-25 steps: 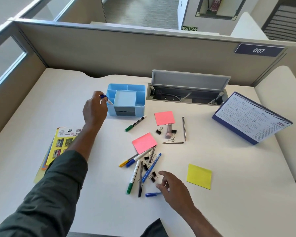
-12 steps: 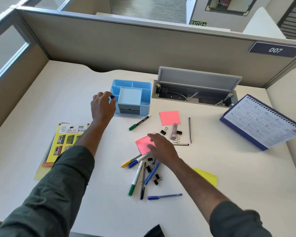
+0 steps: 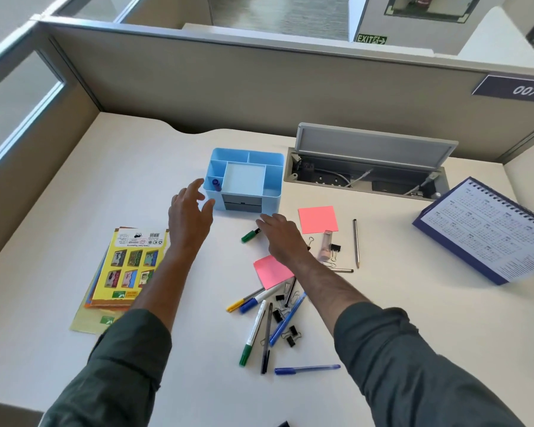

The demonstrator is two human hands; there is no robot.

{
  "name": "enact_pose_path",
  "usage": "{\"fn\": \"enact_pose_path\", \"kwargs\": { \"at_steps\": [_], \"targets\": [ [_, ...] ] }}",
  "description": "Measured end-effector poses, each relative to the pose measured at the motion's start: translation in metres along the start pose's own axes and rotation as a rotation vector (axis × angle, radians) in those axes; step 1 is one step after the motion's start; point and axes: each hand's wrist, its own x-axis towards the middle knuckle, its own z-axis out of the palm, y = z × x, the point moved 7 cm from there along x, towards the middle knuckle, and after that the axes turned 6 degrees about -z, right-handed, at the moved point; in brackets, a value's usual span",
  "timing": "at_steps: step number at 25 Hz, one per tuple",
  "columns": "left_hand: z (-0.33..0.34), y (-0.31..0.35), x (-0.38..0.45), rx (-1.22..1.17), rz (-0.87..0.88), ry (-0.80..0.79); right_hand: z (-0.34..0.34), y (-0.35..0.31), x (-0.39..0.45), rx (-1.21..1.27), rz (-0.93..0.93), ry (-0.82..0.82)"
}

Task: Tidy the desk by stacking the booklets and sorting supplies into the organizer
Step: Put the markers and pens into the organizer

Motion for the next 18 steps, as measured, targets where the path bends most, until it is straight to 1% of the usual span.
{"fn": "enact_pose_path", "kwargs": {
  "at_steps": [5, 8, 11, 15, 18],
  "targets": [
    [0.006, -0.017, -0.051, -0.106, -0.095, -0.007, 0.006, 0.000, 0.008, -0.070, -0.011, 0.004],
    [0.014, -0.021, -0.075, -0.129, -0.143, -0.024, 0.006, 0.001, 0.007, -0.092, -0.010, 0.068],
    [0.019, -0.023, -0.087, -0.156, -0.148, -0.044, 0.008, -0.001, 0.001, -0.113, -0.013, 0.158],
    [0.024, -0.014, -0.092, -0.157, -0.131, -0.111, -0.002, -0.011, -0.011, 0.057, 0.007, 0.317],
    [0.024, 0.002, -0.091, -0.226, -0.122, -0.121, -0.019, -0.022, -0.021, 0.167, -0.014, 0.395]
  ]
}}
